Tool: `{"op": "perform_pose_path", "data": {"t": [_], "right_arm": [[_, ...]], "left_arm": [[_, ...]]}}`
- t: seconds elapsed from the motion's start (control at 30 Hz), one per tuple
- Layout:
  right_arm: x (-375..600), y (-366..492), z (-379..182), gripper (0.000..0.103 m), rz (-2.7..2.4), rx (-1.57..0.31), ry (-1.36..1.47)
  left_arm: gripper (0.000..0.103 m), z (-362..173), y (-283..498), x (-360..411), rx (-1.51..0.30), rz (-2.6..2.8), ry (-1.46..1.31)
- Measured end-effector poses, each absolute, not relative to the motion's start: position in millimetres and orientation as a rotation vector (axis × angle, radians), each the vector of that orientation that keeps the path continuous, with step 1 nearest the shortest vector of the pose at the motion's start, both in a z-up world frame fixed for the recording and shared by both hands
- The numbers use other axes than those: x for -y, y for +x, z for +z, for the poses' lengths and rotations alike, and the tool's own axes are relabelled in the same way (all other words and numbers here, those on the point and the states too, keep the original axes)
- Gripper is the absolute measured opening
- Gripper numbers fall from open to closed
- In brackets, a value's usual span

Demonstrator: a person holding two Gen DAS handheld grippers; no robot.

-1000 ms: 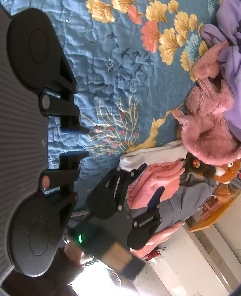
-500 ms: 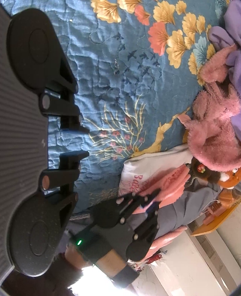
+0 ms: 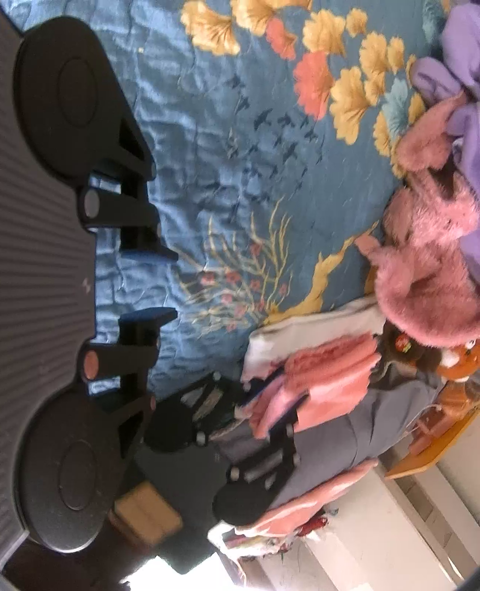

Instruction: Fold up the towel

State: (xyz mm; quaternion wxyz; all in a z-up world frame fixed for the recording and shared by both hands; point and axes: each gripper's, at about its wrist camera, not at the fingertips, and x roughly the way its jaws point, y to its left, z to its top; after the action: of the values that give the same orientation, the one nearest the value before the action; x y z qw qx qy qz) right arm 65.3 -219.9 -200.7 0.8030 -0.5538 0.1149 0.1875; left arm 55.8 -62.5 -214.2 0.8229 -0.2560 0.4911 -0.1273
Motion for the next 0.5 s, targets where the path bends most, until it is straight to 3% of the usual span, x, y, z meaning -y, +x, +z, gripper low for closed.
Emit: {"op": "perform_pose_path", "data": {"t": [0.07,0.2,0.3,0.37,0.5], "right_arm": [[228.0,62.2,-189.5,0.048,0.384,-0.248,-1.117],[256.0,71.6,-165.9,0.049,0.302,-0.358,-0.885],[285.8,90.4,-151.5,0.044,0.231,-0.481,-0.630],[306.6,103.6,-144.4,0.039,0.186,-0.548,-0.446],[341.0,125.1,-138.4,0.039,0.123,-0.617,-0.125]], "left_arm": [[0.031,-213.2,55.8,62.1,-1.039,-0.258,-0.532],[0.039,-209.7,54.2,67.3,-1.022,-0.231,-0.467],[0.048,-208.1,51.5,71.6,-1.010,-0.223,-0.428],[0.048,-207.4,50.6,75.2,-1.007,-0.227,-0.403],[0.048,-206.6,49.3,85.2,-1.010,-0.242,-0.351]]}}
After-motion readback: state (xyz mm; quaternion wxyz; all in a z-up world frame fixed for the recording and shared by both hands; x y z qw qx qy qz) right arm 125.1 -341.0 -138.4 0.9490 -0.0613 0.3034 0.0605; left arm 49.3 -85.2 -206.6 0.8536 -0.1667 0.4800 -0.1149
